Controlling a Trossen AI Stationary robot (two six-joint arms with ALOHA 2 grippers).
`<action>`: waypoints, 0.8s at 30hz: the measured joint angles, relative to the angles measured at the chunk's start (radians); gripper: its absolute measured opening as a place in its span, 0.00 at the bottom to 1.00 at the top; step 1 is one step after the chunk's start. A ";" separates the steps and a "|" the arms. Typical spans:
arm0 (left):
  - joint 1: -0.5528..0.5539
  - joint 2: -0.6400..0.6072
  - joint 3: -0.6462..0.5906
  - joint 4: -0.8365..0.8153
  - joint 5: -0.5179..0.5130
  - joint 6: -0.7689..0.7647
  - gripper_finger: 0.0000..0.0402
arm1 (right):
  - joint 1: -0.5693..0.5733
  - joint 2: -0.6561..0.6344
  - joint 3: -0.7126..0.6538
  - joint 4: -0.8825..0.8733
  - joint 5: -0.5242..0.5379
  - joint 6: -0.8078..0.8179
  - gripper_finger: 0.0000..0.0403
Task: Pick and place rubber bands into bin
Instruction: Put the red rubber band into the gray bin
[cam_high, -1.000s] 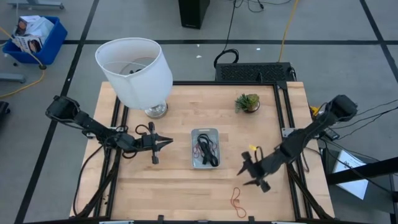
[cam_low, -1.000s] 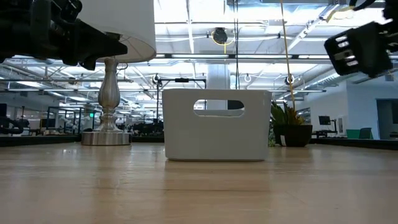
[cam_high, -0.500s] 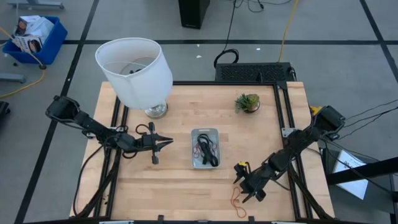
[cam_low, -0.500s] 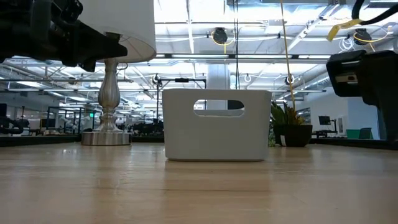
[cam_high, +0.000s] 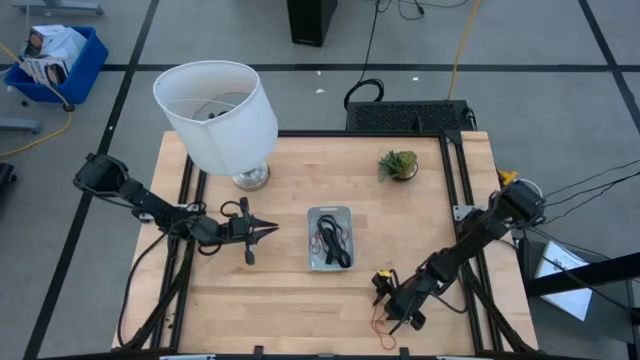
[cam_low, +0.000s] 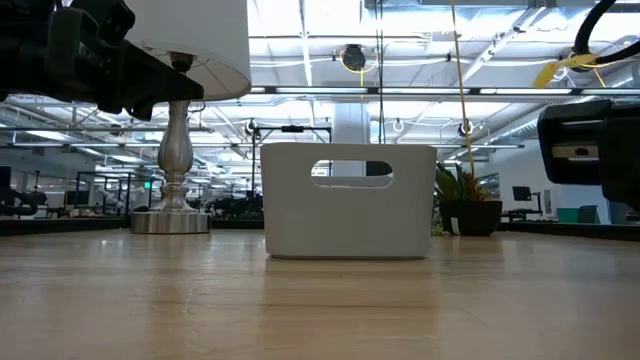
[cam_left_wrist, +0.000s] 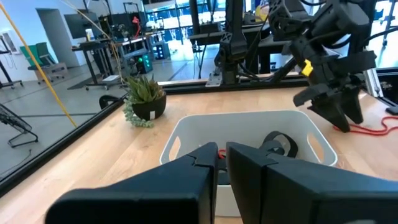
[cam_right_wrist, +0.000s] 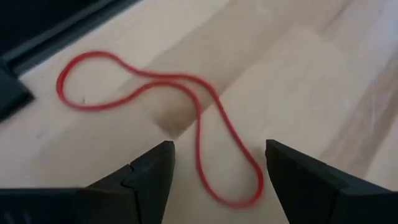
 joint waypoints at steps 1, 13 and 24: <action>0.000 0.000 0.000 0.000 0.000 -0.001 0.10 | -0.001 0.011 0.000 0.012 0.000 0.001 0.60; 0.000 0.000 0.000 0.000 0.000 -0.001 0.10 | -0.023 0.042 0.000 0.015 -0.071 0.057 0.48; 0.000 0.000 0.000 0.000 0.000 -0.004 0.10 | -0.030 0.044 -0.002 -0.004 -0.101 0.035 0.15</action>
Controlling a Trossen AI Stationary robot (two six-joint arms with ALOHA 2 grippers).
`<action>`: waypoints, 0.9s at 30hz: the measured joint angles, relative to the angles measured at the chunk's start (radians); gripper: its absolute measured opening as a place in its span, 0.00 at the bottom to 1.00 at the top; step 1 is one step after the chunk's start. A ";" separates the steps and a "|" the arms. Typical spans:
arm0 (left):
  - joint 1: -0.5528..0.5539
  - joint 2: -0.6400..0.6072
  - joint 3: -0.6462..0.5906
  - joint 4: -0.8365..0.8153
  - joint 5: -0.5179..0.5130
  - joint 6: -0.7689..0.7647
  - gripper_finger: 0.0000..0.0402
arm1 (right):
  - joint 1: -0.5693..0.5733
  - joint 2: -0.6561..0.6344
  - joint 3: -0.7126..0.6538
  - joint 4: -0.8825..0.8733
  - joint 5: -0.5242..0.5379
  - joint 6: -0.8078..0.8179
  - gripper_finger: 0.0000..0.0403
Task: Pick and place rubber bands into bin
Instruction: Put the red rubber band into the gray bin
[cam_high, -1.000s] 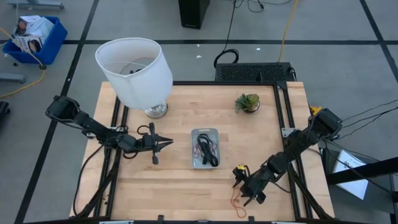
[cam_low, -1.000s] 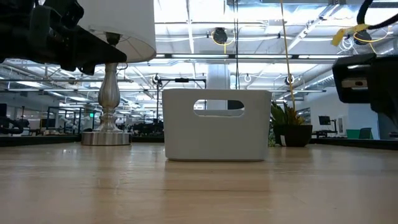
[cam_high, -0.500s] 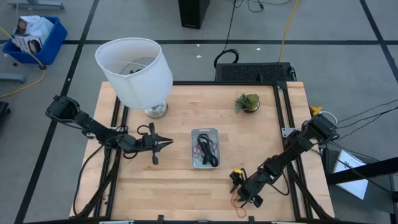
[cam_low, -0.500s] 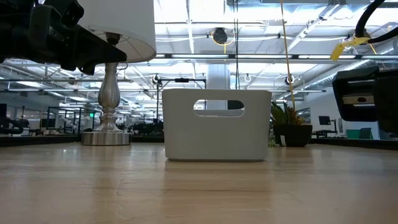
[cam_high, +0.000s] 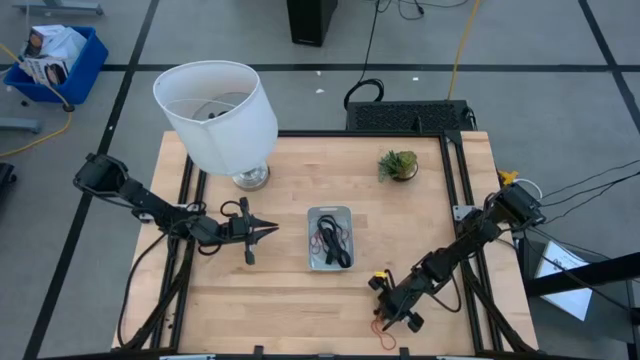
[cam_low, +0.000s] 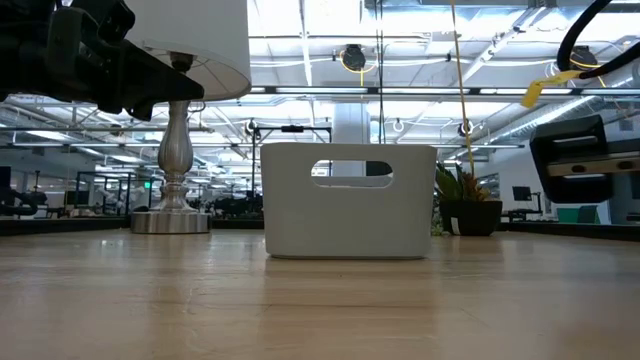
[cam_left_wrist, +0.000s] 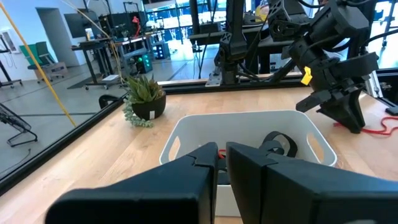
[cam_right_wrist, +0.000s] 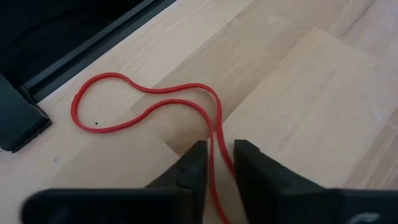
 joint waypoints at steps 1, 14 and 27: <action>0.000 0.000 0.000 0.000 0.000 0.000 0.10 | 0.000 0.000 0.000 -0.001 0.000 0.000 0.12; 0.000 0.000 0.000 -0.019 0.000 0.000 0.10 | 0.001 -0.121 -0.009 -0.048 -0.001 -0.035 0.00; 0.000 0.000 0.000 -0.073 0.000 -0.031 0.10 | -0.011 -0.539 -0.004 -0.105 0.137 -0.128 0.00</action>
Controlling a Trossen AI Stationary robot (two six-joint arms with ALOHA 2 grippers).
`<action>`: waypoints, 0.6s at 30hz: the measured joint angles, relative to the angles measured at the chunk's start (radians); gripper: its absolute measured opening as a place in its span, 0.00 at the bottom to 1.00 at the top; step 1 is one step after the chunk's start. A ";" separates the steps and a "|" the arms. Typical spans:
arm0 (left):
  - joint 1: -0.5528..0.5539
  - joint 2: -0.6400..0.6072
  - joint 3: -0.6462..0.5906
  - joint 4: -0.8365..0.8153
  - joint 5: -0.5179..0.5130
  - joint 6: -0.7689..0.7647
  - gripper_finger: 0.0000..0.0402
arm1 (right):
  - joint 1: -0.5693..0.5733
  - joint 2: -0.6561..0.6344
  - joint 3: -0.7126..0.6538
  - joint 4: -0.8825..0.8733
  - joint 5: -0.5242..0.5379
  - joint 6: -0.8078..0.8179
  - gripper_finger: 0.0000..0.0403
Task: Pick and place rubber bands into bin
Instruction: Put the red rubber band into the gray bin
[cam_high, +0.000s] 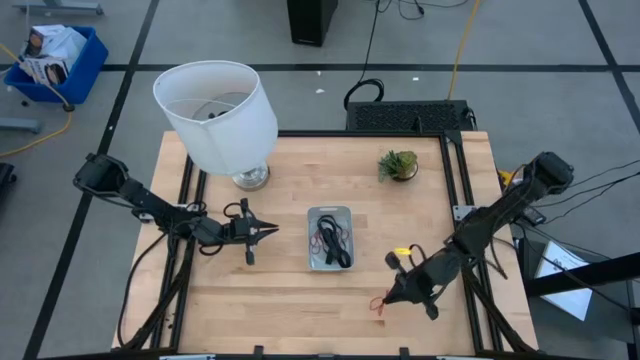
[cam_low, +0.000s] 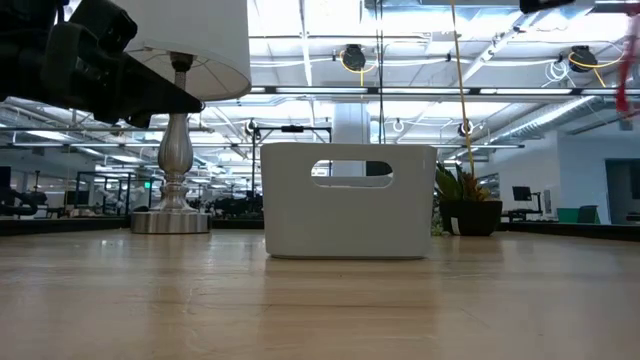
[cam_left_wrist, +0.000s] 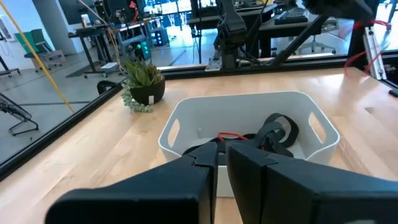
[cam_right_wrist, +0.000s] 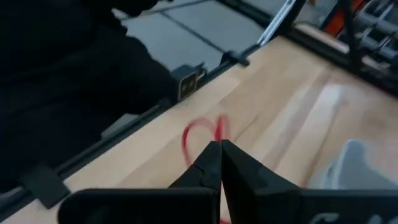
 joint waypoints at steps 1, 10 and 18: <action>0.000 0.000 0.000 0.000 0.000 0.000 0.10 | -0.007 -0.015 0.000 0.000 0.000 -0.002 0.00; 0.000 0.000 0.000 0.002 0.000 -0.002 0.10 | -0.096 -0.033 0.000 0.006 0.046 0.007 0.00; 0.009 0.000 0.000 0.003 0.000 0.008 0.10 | -0.269 0.095 0.001 0.193 0.024 -0.039 0.00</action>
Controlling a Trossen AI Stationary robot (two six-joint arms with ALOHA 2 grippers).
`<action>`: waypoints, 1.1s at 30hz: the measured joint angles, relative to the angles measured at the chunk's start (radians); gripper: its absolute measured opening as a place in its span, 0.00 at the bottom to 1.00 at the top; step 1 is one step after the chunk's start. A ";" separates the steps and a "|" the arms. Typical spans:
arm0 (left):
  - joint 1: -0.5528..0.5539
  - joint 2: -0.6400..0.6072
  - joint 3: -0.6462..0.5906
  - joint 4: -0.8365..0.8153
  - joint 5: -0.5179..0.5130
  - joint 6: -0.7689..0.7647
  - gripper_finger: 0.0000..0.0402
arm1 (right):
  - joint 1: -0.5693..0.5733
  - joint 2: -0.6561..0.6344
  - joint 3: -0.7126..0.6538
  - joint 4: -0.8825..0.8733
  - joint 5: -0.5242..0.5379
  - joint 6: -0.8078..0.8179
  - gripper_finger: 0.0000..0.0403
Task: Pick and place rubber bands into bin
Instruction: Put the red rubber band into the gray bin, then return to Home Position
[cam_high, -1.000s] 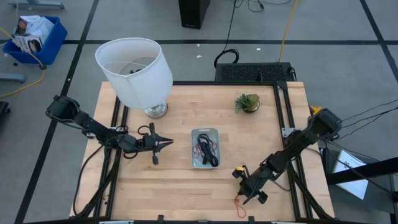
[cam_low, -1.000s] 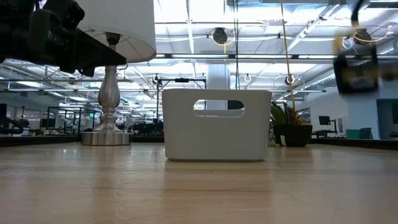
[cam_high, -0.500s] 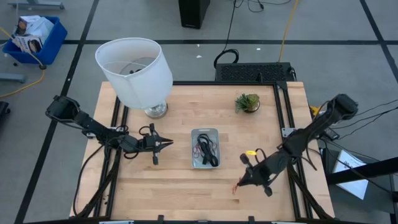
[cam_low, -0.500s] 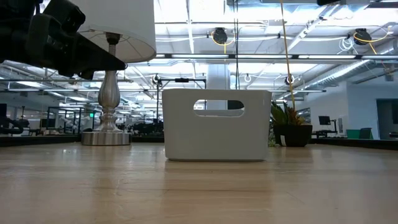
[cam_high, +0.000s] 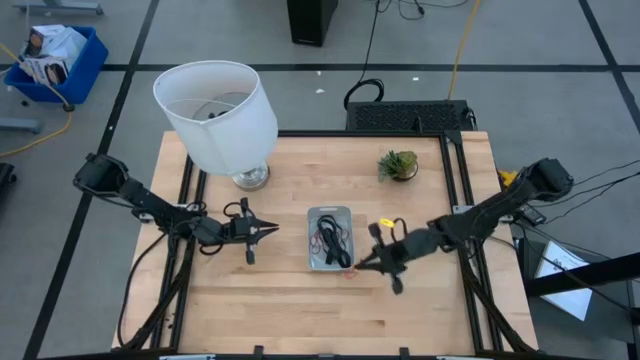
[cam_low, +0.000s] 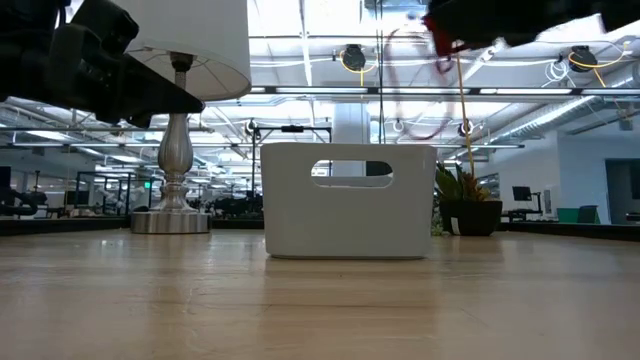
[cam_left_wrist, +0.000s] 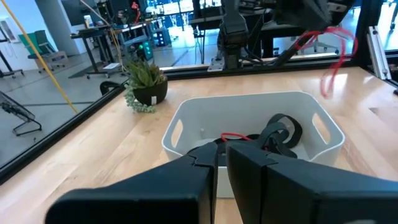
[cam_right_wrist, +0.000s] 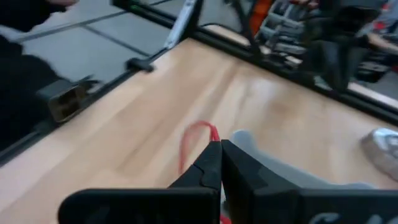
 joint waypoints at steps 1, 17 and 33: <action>0.003 0.000 0.000 0.000 0.000 -0.001 0.10 | -0.025 0.010 0.000 0.020 -0.008 -0.009 0.00; 0.008 0.000 0.000 -0.001 0.000 0.004 0.10 | -0.323 0.140 0.001 0.073 -0.137 0.041 0.00; 0.008 0.000 0.000 -0.001 0.000 0.004 0.10 | -0.327 0.194 0.001 0.105 -0.136 0.125 0.26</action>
